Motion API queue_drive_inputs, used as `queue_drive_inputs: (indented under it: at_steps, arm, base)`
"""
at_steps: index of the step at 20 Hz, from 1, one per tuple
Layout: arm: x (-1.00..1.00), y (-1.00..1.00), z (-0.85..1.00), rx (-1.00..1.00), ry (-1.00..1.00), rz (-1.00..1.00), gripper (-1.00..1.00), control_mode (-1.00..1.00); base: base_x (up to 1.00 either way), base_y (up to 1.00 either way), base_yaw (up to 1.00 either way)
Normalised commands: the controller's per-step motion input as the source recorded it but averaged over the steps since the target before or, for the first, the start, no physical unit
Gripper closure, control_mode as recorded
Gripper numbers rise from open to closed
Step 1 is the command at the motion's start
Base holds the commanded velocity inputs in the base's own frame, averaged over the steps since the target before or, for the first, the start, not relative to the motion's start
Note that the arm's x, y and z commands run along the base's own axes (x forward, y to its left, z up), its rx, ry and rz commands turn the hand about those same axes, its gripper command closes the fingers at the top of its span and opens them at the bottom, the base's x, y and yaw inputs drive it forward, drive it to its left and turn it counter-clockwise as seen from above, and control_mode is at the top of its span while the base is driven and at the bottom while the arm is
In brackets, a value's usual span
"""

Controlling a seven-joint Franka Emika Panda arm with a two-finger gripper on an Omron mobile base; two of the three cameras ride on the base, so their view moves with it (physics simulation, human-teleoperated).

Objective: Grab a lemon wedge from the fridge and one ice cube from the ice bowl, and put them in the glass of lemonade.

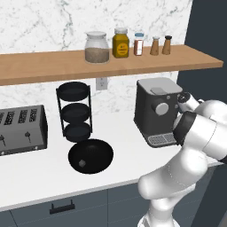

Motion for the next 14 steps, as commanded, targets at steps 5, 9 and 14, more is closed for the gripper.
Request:
queue_drive_inputs:
  at_steps: [5,9,14]
  arm:
    - [0.03,0.00,-0.24,-0.04,0.00,0.00,1.00,-1.00]
    - [-0.28,0.00,0.02,0.00,0.00,0.00,1.00,-1.00]
    - [-0.48,0.08,0.04,0.00,0.00,0.00,1.00,-1.00]
  base:
    - [0.00,0.00,0.00]
    - [0.00,0.00,0.00]
    - [0.00,0.00,0.00]
